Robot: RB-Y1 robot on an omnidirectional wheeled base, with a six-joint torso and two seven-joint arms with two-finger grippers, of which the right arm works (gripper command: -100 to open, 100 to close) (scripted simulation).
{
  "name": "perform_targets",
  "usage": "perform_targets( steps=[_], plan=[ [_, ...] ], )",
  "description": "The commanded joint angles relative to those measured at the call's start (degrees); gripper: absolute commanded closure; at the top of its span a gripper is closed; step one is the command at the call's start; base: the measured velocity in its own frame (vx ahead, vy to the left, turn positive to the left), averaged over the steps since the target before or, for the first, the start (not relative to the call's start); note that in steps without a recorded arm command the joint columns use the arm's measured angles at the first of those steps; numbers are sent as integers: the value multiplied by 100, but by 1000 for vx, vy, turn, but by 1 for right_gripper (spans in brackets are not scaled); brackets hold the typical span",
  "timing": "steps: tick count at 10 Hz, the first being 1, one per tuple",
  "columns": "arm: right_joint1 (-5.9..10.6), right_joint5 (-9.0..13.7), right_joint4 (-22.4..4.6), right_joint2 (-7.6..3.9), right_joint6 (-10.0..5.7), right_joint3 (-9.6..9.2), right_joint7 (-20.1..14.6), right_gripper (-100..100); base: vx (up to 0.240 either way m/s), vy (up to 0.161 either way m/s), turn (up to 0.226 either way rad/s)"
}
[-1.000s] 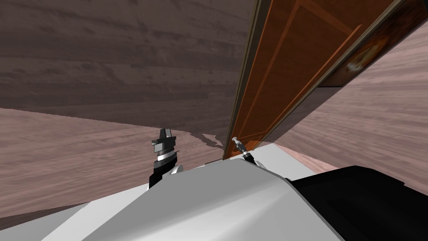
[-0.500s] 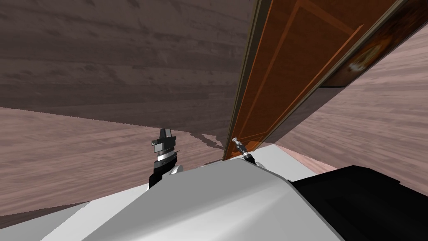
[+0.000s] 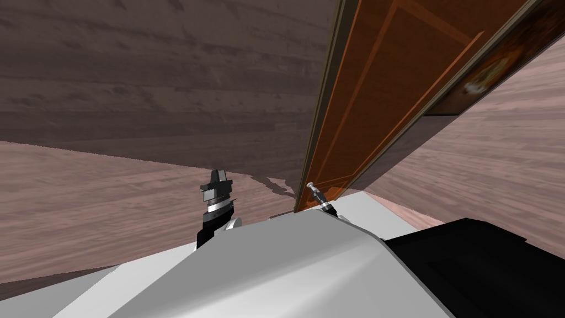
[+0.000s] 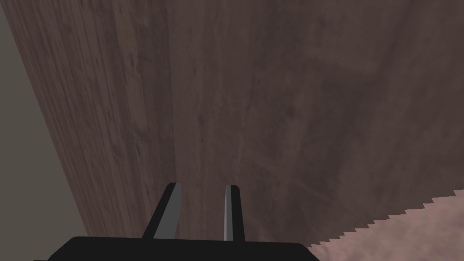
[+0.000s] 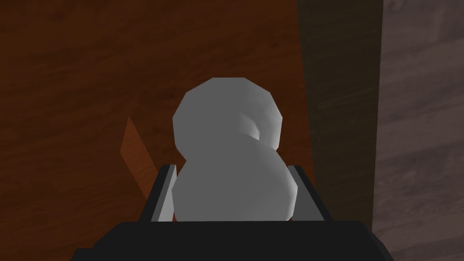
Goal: Pull the door open
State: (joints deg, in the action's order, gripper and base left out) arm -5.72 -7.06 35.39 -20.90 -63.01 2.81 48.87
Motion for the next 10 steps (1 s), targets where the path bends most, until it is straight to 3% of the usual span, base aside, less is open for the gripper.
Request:
perform_targets(
  steps=[1, 9, 10],
  plan=[
    [-119, -26, 65, 81, 18, -82, -250, 100, 7, -7, 16],
    [-371, 19, 89, 154, -187, -168, -1352, 100, 12, -6, 26],
    [-371, 19, 89, 154, -187, -168, -1364, 100, 5, -4, 15]
  ],
)
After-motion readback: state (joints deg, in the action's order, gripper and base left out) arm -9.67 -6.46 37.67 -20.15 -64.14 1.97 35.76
